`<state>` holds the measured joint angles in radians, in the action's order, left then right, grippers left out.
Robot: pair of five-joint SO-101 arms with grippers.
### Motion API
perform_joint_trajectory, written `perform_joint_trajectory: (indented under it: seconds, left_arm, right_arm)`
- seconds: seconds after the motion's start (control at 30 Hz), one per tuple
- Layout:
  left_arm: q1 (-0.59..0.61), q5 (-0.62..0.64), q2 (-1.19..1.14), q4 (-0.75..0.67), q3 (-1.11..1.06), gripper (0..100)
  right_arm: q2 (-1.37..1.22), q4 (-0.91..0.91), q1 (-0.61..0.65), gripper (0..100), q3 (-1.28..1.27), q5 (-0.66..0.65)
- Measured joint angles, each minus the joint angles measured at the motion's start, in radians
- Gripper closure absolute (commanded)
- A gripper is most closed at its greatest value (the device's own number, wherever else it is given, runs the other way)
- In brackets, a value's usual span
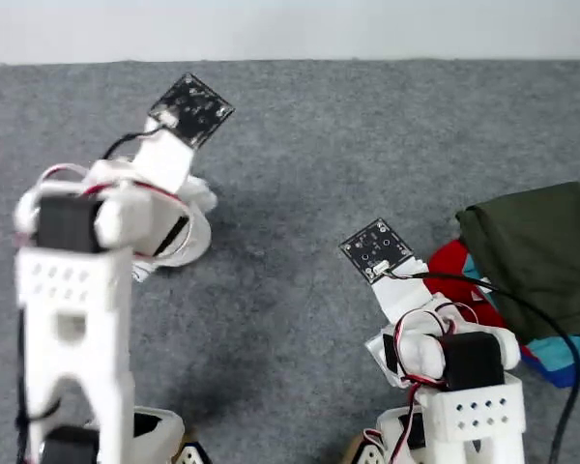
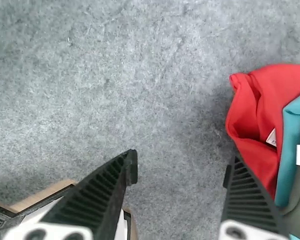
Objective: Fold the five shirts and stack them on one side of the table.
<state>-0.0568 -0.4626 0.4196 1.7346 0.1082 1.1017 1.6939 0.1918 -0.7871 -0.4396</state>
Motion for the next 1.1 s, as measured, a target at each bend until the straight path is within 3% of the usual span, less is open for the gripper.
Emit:
perform_joint_trajectory:
  seconds: [0.17, 0.43, 0.53, 0.67, 0.93, 1.1]
  left_arm:
    - [0.087, -0.009, 0.129, 0.000, 0.017, 99]
    - [0.505, -0.077, 0.109, -0.046, -0.069, 99]
    - [0.565, -0.074, 0.104, -0.095, -0.138, 99]
    - [0.451, -0.049, 0.104, -0.120, -0.143, 99]
    - [0.008, 0.061, 0.075, -0.299, 0.038, 99]
    - [-0.117, 0.069, 0.006, -0.325, 0.181, 99]
  right_arm:
    - [0.000, 0.000, 0.000, 71.4, 0.000, 0.000]
    - [0.000, 0.000, 0.000, 71.4, 0.000, 0.000]
    - [0.000, 0.000, 0.000, 71.4, 0.000, 0.000]
    - [0.000, 0.000, 0.000, 71.4, 0.000, 0.000]
    - [0.000, 0.000, -0.006, 71.4, 0.000, 0.000]
    - [0.000, -0.005, -0.137, 71.4, 0.000, 0.000]
